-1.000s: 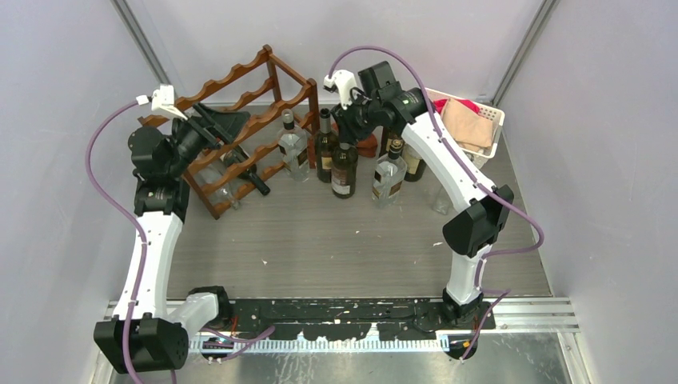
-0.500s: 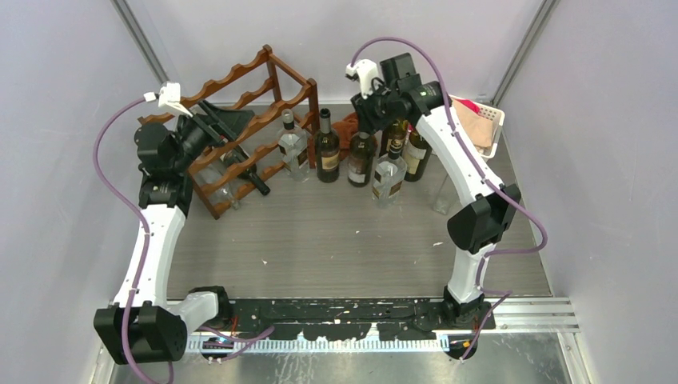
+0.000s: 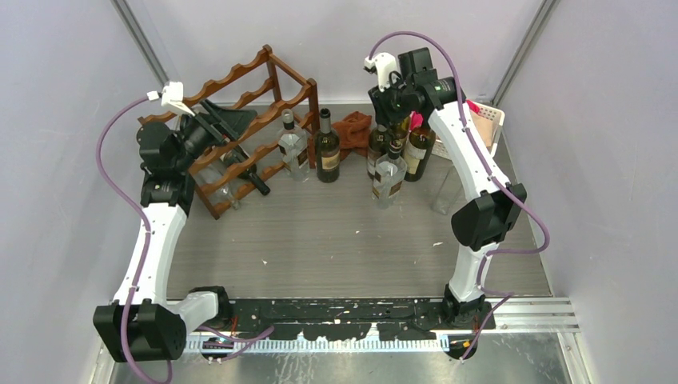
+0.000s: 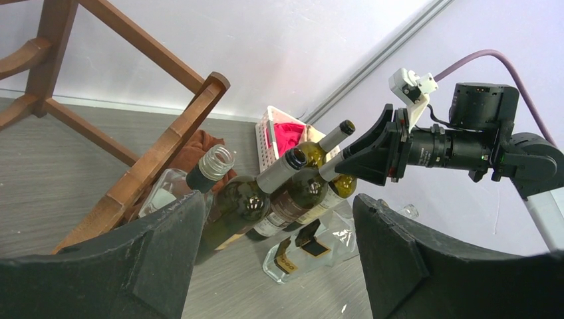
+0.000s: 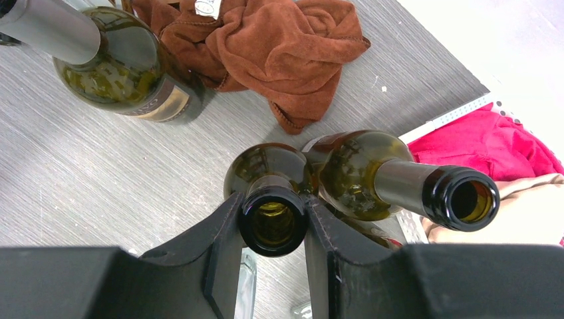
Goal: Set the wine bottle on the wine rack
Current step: Adjust the wine bottle at the center of the board.
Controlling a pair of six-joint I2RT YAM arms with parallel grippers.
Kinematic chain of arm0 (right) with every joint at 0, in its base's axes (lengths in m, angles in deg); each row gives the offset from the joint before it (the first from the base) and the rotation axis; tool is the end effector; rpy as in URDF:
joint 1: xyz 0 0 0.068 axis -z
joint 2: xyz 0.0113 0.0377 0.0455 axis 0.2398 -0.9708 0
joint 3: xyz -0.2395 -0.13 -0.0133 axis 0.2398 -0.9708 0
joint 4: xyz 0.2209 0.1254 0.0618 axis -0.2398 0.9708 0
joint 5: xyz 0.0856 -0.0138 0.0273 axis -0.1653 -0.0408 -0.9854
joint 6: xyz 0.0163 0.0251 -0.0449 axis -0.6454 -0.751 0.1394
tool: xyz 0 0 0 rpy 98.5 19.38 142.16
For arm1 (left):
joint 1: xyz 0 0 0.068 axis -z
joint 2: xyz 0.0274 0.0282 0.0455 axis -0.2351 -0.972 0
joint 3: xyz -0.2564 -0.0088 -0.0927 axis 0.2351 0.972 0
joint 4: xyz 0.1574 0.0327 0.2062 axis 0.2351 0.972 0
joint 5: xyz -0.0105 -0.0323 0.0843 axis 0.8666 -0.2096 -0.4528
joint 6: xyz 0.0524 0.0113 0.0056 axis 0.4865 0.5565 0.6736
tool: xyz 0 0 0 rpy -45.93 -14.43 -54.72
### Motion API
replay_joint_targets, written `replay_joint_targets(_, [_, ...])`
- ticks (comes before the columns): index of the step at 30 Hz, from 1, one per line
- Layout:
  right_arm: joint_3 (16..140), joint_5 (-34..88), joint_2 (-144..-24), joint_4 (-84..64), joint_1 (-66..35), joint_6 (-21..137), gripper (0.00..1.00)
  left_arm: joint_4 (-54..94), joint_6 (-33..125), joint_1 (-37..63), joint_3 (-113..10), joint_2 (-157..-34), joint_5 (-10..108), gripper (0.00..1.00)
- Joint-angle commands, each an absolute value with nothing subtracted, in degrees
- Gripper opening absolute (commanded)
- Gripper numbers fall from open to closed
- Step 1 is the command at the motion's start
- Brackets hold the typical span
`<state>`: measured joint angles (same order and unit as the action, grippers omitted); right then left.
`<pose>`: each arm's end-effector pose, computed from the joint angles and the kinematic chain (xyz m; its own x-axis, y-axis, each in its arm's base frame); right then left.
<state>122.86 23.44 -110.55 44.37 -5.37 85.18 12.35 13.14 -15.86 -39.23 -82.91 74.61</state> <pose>0.3818 0.1408 0.4049 -0.4284 -0.5116 -0.7448 -0.6551 0.7436 -0.1340 0.2484 -0.0100 0.4088 -0.2736 -0.5929 -0.7574 0.4555 0.6136 -0.6450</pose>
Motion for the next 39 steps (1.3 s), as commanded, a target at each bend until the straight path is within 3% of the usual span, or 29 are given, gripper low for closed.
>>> replay_joint_targets(1, [124.01, 22.32, -108.49, 39.2, -4.8, 85.09, 0.31, 8.73, 13.18, -15.4, -41.65, -82.88, 75.48, 0.81])
replay_joint_targets(8, [122.62, 21.59, -106.52, 38.87, -4.01, 83.92, 0.59, 8.73, 13.18, -14.87, -41.9, -83.05, 75.48, 0.81])
replay_joint_targets(15, [125.28, 19.04, -104.76, 38.69, -3.83, 84.81, 0.77, 8.73, 13.1, -14.29, -42.75, -83.41, 75.48, 0.81])
replay_joint_targets(19, [127.38, 10.91, -103.83, 38.35, -3.88, 87.04, 0.88, 9.25, 13.17, -14.08, -43.13, -83.41, 75.61, 0.81])
replay_joint_targets(24, [129.22, 0.78, -105.04, 40.14, -6.59, 89.41, 0.91, 13.16, 15.98, -14.1, -44.01, -82.66, 75.88, 0.81])
replay_joint_targets(39, [137.76, 12.22, -117.28, 37.25, -15.53, 82.85, 0.85, 15.5, 17.07, -14.07, -42.68, -79.71, 74.78, 0.8])
